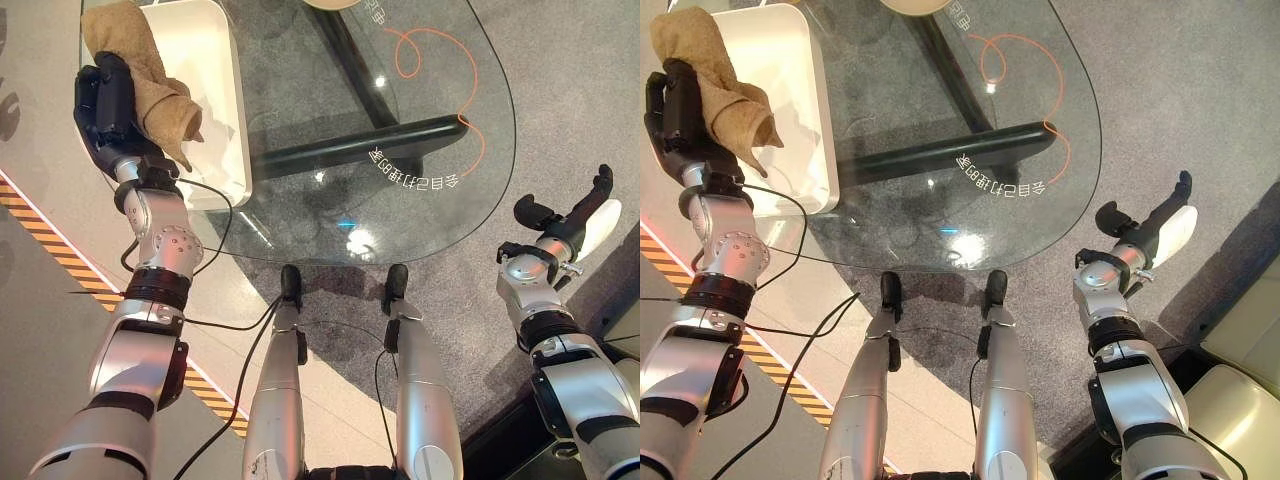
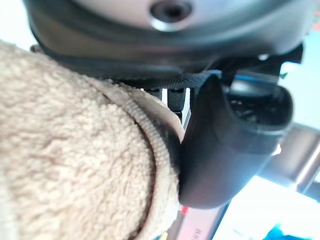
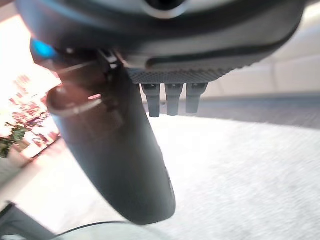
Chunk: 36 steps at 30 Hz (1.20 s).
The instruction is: Wipe the table with a cloth and put it in the basket.
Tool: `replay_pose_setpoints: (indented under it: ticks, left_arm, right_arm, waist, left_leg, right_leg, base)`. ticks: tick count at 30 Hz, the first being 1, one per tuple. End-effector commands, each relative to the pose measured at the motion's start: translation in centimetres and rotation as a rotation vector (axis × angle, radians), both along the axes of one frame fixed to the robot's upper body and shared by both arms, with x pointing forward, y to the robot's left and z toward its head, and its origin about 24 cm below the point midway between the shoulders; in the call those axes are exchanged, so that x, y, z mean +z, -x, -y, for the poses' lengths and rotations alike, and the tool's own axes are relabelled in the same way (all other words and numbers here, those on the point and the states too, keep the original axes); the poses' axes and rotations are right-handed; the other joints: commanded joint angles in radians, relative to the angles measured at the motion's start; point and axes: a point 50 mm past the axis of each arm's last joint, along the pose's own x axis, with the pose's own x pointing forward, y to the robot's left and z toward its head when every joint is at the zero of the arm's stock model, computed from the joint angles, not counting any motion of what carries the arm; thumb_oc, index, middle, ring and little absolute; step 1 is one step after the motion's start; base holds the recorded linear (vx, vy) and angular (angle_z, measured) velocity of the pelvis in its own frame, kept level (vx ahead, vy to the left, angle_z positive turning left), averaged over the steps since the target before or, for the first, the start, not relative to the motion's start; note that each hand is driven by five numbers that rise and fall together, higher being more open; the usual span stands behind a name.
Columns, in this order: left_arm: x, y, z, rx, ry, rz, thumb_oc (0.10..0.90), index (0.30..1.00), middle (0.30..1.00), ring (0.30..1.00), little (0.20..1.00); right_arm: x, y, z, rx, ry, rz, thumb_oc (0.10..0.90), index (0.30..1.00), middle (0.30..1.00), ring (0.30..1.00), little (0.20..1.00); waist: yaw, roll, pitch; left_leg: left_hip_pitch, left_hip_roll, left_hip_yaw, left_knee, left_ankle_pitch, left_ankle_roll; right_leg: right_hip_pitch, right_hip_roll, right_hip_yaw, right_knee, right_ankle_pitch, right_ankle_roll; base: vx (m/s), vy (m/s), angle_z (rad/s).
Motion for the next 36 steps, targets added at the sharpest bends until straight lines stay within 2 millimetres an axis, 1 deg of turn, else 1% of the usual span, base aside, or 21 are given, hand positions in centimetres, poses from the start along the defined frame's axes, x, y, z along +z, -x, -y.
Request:
replay_pose_setpoints:
  ticks: [1,2,3,4,5,7,8,10,11,13,14,17,20,22,27,36]
  left_arm:
    - [9.1,2.6,-2.6,0.203,-0.183,0.230,0.100,0.300,0.300,0.300,0.200]
    - [9.2,2.5,-2.6,0.229,-0.215,0.196,0.100,0.300,0.300,0.300,0.200]
    - [9.2,2.3,-2.7,0.260,-0.254,0.143,0.100,0.300,0.300,0.300,0.200]
    - [9.3,2.3,-2.7,0.267,-0.258,0.138,0.100,0.300,0.300,0.300,0.200]
    - [9.2,2.2,-2.8,0.287,-0.282,0.101,0.100,0.300,0.300,0.300,0.200]
    - [9.1,2.0,-2.9,0.322,-0.323,0.044,0.100,0.300,0.300,0.300,0.200]
    - [9.1,1.9,-2.9,0.349,-0.344,0.007,0.100,0.300,0.300,0.300,0.200]
    - [9.1,1.7,-3.1,0.383,-0.379,-0.037,0.100,0.300,0.300,0.300,0.200]
    - [8.9,1.6,-3.2,0.401,-0.404,-0.071,0.100,0.300,0.300,0.300,0.200]
    - [8.8,1.4,-3.2,0.421,-0.419,-0.108,0.100,0.300,0.300,0.300,0.200]
    - [8.7,1.4,-3.1,0.422,-0.425,-0.120,0.100,0.300,0.300,0.300,0.200]
    - [7.9,0.9,-3.4,0.445,-0.461,-0.224,0.100,0.300,0.300,0.300,0.200]
    - [7.2,0.5,-3.6,0.447,-0.487,-0.299,0.100,0.300,0.300,0.300,0.200]
    - [6.8,0.3,-3.8,0.480,-0.528,-0.369,0.100,0.300,0.300,0.300,0.200]
    - [6.5,0.2,-4.3,0.532,-0.580,-0.453,0.100,0.300,0.300,0.300,0.200]
    - [5.6,-0.3,-3.9,0.527,-0.621,-0.511,0.100,0.300,0.300,0.300,0.200]
  right_arm:
    - [1.1,1.6,3.9,-0.099,0.010,0.054,0.800,0.900,0.900,0.900,0.900]
    - [0.7,1.8,4.0,-0.099,0.008,0.027,0.800,0.900,0.900,0.900,0.900]
    - [-0.1,2.0,4.1,-0.093,0.014,-0.024,0.800,0.900,0.900,0.900,0.900]
    - [-0.1,2.0,4.2,-0.091,0.015,-0.032,0.800,0.900,0.900,0.900,0.900]
    - [-0.8,2.2,4.4,-0.086,0.020,-0.076,0.800,0.900,0.900,0.900,0.900]
    - [-1.5,2.5,4.7,-0.069,0.005,-0.126,0.800,0.900,0.900,0.900,0.900]
    - [-2.1,2.7,4.8,-0.056,0.000,-0.160,0.800,0.900,0.900,0.900,0.900]
    - [-2.8,2.8,4.7,-0.031,-0.014,-0.206,0.800,0.900,0.900,0.900,0.900]
    - [-3.3,2.9,4.6,-0.019,-0.021,-0.234,0.800,0.900,0.900,0.900,0.900]
    - [-3.9,2.9,4.4,0.006,-0.029,-0.273,0.800,0.900,0.900,0.900,0.900]
    - [-4.1,3.0,4.4,0.009,-0.030,-0.282,0.800,0.900,0.900,0.900,0.900]
    - [-5.5,3.3,4.0,0.036,-0.065,-0.341,0.800,0.900,0.900,0.900,0.900]
    - [-6.0,3.3,3.6,0.052,-0.075,-0.367,0.800,0.900,0.900,0.900,0.900]
    - [-6.2,3.3,3.4,0.068,-0.079,-0.385,0.800,0.900,0.900,0.900,0.900]
    - [-6.6,3.1,2.9,0.099,-0.081,-0.405,0.800,0.900,0.900,0.900,0.900]
    - [-7.0,2.9,2.1,0.120,-0.082,-0.415,0.800,0.900,0.900,0.900,0.900]
  waist:
    - [0.014,-0.007,-0.028]
    - [0.012,-0.007,-0.028]
    - [0.011,-0.007,-0.028]
    - [0.011,-0.006,-0.028]
    - [0.012,-0.005,-0.028]
    - [0.012,-0.004,-0.028]
    - [0.011,-0.003,-0.028]
    - [0.010,-0.004,-0.028]
    - [0.010,-0.004,-0.028]
    - [0.008,-0.005,-0.028]
    - [0.008,-0.006,-0.028]
    - [0.004,-0.005,-0.028]
    - [0.001,-0.005,-0.028]
    - [-0.004,-0.004,-0.028]
    - [-0.014,-0.004,-0.028]
    - [-0.024,-0.007,-0.028]
  left_leg:
    - [0.004,-0.024,0.072,0.088,-0.115,0.059]
    - [-0.002,-0.022,0.073,0.085,-0.106,0.059]
    - [0.001,-0.020,0.073,0.088,-0.114,0.058]
    - [-0.004,-0.020,0.074,0.085,-0.105,0.059]
    - [0.002,-0.019,0.073,0.088,-0.115,0.058]
    - [0.000,-0.018,0.075,0.086,-0.113,0.058]
    - [-0.006,-0.017,0.076,0.082,-0.103,0.059]
    - [-0.008,-0.016,0.076,0.080,-0.101,0.058]
    - [-0.003,-0.015,0.076,0.083,-0.110,0.057]
    - [-0.009,-0.014,0.078,0.078,-0.098,0.057]
    - [-0.003,-0.013,0.078,0.082,-0.108,0.056]
    - [-0.004,-0.011,0.081,0.075,-0.103,0.056]
    - [-0.006,-0.010,0.083,0.072,-0.100,0.055]
    - [-0.008,-0.008,0.085,0.068,-0.096,0.053]
    - [-0.011,-0.007,0.090,0.061,-0.089,0.052]
    - [-0.026,-0.008,0.092,0.060,-0.083,0.051]
  right_leg:
    - [0.038,0.048,0.022,-0.027,-0.018,-0.011]
    - [0.033,0.048,0.022,-0.030,-0.010,-0.012]
    - [0.036,0.049,0.023,-0.027,-0.018,-0.011]
    - [0.031,0.049,0.023,-0.031,-0.009,-0.012]
    - [0.037,0.049,0.023,-0.028,-0.020,-0.011]
    - [0.036,0.049,0.021,-0.030,-0.019,-0.012]
    - [0.031,0.048,0.021,-0.036,-0.010,-0.012]
    - [0.028,0.049,0.021,-0.037,-0.009,-0.012]
    - [0.032,0.050,0.021,-0.032,-0.019,-0.012]
    - [0.027,0.051,0.021,-0.039,-0.008,-0.014]
    - [0.031,0.051,0.021,-0.033,-0.018,-0.013]
    - [0.028,0.054,0.022,-0.034,-0.018,-0.014]
    - [0.024,0.056,0.023,-0.033,-0.017,-0.014]
    - [0.020,0.058,0.025,-0.035,-0.015,-0.015]
    - [0.012,0.063,0.032,-0.039,-0.011,-0.016]
    - [-0.006,0.072,0.039,-0.041,-0.005,-0.020]
  base:
    - [0.00,0.000,0.00]
    - [0.00,0.000,0.00]
    - [0.00,0.000,0.00]
    - [0.00,0.000,0.00]
    - [0.00,0.000,0.00]
    - [0.00,0.000,0.00]
    - [0.00,0.000,0.00]
    - [0.00,0.000,0.00]
    - [0.00,0.000,0.00]
    - [0.00,0.000,0.00]
    - [0.00,0.000,0.00]
    - [0.00,0.000,0.00]
    - [0.00,0.000,0.00]
    - [0.00,0.017,0.00]
    - [0.01,0.028,-0.01]
    - [0.00,0.010,-0.02]
